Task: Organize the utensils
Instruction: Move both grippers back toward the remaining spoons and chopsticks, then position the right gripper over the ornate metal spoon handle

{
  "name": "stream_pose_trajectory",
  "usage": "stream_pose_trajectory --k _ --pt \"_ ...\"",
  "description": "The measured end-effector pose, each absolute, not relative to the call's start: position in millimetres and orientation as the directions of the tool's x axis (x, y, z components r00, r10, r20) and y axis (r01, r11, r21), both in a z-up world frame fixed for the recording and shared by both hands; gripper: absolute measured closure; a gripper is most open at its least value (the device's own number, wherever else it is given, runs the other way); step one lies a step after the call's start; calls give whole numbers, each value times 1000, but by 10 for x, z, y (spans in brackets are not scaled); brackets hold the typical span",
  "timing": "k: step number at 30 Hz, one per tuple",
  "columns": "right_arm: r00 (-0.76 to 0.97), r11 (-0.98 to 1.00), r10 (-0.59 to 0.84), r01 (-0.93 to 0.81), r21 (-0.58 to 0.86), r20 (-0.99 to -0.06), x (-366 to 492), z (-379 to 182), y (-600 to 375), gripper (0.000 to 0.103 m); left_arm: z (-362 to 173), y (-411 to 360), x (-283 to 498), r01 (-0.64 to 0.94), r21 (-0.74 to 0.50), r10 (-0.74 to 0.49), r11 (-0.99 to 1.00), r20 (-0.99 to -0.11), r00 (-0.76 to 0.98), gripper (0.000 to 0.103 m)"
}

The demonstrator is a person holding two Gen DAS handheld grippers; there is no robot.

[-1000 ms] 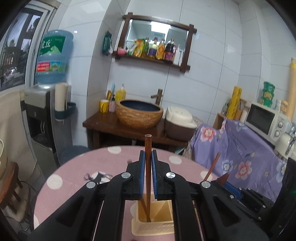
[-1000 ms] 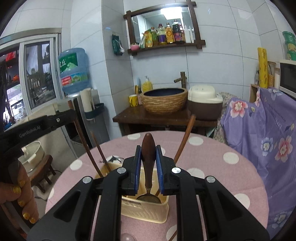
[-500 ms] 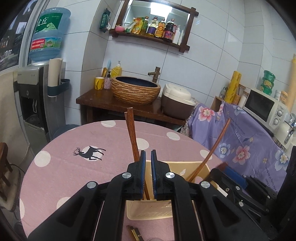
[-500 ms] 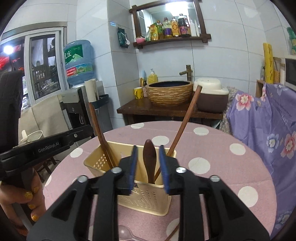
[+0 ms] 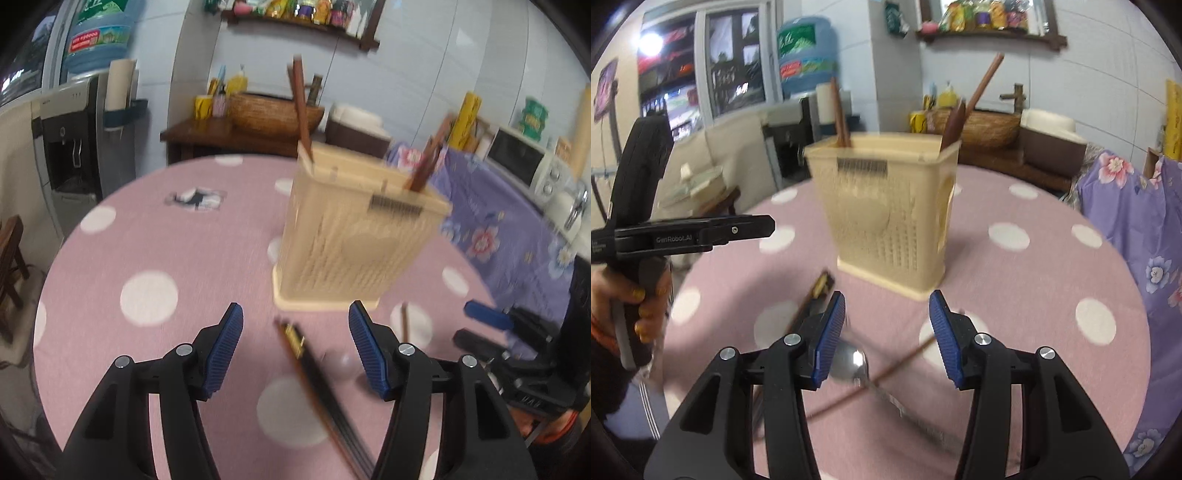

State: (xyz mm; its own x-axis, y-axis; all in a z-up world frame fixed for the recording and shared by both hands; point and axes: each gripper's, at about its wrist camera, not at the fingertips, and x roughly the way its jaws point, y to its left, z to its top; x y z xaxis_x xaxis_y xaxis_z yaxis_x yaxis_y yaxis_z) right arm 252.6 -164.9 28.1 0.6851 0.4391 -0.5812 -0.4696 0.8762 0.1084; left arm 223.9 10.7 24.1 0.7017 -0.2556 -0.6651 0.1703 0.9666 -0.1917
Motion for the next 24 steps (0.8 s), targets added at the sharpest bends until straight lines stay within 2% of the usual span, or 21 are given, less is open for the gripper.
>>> stream_pose_trajectory --k 7,16,23,24 --pt "599 845 427 -531 63 -678 2359 -128 -1575 57 -176 86 2026 177 -194 -262 965 -744 615 49" --pt "593 878 374 -473 67 -713 2648 -226 -1691 63 -237 62 1933 170 -170 -239 971 -758 608 53" --pt "528 857 371 -511 63 -764 2889 -370 -1730 64 -322 57 1905 162 -184 -245 969 -769 590 53" --pt "523 853 372 -518 61 -767 2904 -367 -1722 66 -329 60 1904 161 -186 -246 969 -770 589 53"
